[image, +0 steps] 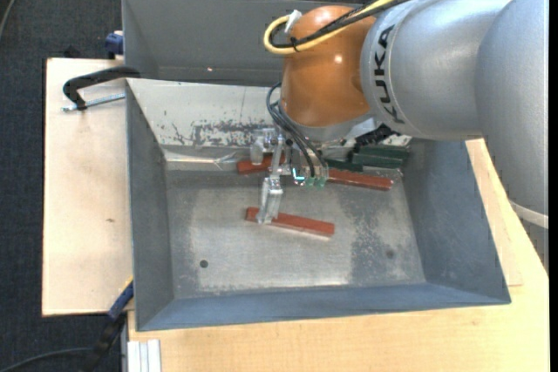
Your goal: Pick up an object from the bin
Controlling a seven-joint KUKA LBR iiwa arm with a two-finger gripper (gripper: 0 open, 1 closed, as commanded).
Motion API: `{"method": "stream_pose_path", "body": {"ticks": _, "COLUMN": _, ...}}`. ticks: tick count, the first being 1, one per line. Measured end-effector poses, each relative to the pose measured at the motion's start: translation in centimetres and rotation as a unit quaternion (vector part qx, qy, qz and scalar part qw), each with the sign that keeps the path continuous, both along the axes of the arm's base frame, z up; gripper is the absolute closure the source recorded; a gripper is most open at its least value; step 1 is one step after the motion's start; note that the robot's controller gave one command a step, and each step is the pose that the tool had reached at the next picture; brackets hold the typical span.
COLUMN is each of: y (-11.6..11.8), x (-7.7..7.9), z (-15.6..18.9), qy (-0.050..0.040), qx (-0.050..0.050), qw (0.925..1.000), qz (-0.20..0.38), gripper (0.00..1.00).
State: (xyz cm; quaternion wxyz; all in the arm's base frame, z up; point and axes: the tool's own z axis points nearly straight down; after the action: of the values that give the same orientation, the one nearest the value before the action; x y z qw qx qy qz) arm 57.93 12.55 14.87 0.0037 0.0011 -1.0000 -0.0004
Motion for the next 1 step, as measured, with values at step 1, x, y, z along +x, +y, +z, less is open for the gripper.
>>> {"method": "stream_pose_path", "body": {"ticks": 1, "y": -3.82, "x": -5.92, "z": -8.19, "qy": 0.0012, "qx": -0.001, "qw": 0.9975, "qz": 0.070, "gripper": 0.00}}
